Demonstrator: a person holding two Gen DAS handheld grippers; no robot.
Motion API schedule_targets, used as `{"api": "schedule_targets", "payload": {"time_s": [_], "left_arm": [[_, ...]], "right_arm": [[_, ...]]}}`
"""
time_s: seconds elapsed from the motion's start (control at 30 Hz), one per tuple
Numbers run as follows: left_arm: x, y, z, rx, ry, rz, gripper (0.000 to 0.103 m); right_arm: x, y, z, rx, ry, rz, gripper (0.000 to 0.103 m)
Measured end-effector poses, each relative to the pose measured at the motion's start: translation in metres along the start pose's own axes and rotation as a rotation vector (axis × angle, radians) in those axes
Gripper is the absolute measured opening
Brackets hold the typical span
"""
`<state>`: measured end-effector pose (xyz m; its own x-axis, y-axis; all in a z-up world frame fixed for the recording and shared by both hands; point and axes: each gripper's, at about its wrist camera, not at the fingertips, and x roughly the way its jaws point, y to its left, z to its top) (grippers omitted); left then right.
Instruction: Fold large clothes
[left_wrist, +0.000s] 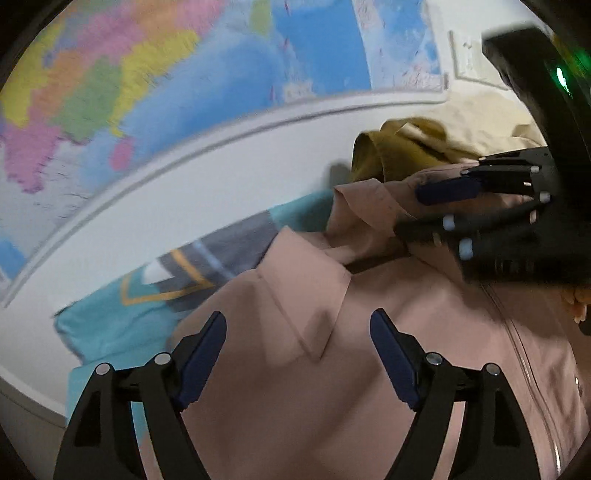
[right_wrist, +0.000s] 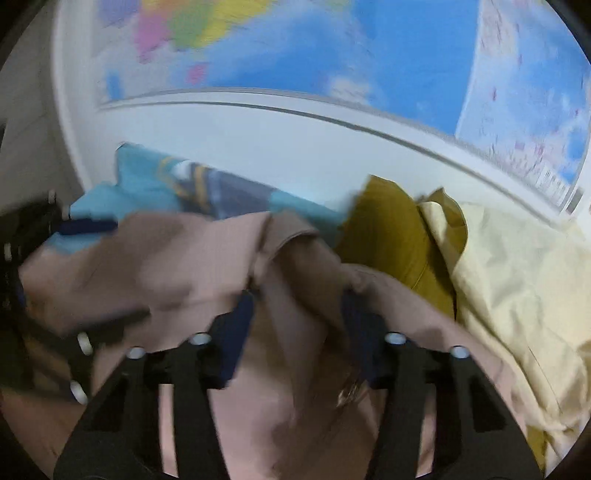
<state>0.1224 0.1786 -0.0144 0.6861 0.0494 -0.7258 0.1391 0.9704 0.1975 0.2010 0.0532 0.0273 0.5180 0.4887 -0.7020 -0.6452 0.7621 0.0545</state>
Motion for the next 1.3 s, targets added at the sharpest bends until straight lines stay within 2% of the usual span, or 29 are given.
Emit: {"api": "schedule_targets", "payload": {"time_s": [0.03,0.1,0.13,0.2,0.27,0.3,0.4,0.5,0.57,0.67,0.73,0.87,0.93,1.0,1.2,1.3], "left_arm": [[0.007,0.001,0.003,-0.016,0.01,-0.016,0.077],[0.019,0.006,0.006,-0.045,0.016,-0.028,0.069],[0.021,0.01,0.007,-0.059,0.006,-0.031,0.069],[0.022,0.016,0.007,-0.077,-0.015,-0.035,0.069],[0.027,0.021,0.006,-0.098,-0.022,-0.042,0.069],[0.03,0.023,0.006,-0.106,-0.022,-0.043,0.069],[0.049,0.026,0.007,-0.134,0.015,-0.024,0.069],[0.061,0.024,0.007,-0.14,0.043,-0.012,0.069],[0.058,0.022,0.007,-0.134,0.03,-0.012,0.069],[0.04,0.021,0.006,-0.133,-0.001,-0.039,0.069],[0.022,0.02,0.001,-0.127,-0.029,-0.046,0.07],[-0.015,0.013,-0.008,-0.093,-0.083,-0.077,0.075],[-0.027,0.007,-0.015,-0.074,-0.098,-0.1,0.075],[-0.041,-0.003,-0.021,-0.055,-0.106,-0.126,0.075],[-0.065,-0.046,-0.042,-0.004,-0.081,-0.247,0.075],[-0.071,-0.074,-0.049,0.053,-0.077,-0.275,0.075]], "right_arm": [[0.001,-0.01,0.005,0.042,0.011,0.064,0.003],[-0.014,-0.036,0.013,0.142,-0.029,0.174,0.002],[-0.029,-0.057,0.017,0.222,-0.083,0.264,0.002],[-0.05,-0.094,0.019,0.359,-0.181,0.343,0.002],[-0.053,-0.12,0.014,0.441,-0.208,0.341,0.002],[-0.044,-0.125,0.01,0.437,-0.17,0.314,0.002],[-0.019,-0.129,0.001,0.463,-0.097,0.323,0.003],[-0.02,-0.128,-0.003,0.461,-0.113,0.322,0.007],[-0.033,-0.125,-0.009,0.453,-0.126,0.305,0.013],[-0.063,-0.127,-0.015,0.439,-0.168,0.277,0.049],[-0.091,-0.13,-0.025,0.412,-0.206,0.276,0.052],[-0.153,-0.132,-0.07,0.353,-0.241,0.202,0.061],[-0.182,-0.131,-0.098,0.323,-0.23,0.108,0.068],[-0.211,-0.134,-0.136,0.312,-0.205,-0.027,0.085],[-0.251,-0.158,-0.253,0.453,-0.061,-0.223,0.091],[-0.256,-0.163,-0.294,0.528,-0.02,-0.226,0.091]]}}
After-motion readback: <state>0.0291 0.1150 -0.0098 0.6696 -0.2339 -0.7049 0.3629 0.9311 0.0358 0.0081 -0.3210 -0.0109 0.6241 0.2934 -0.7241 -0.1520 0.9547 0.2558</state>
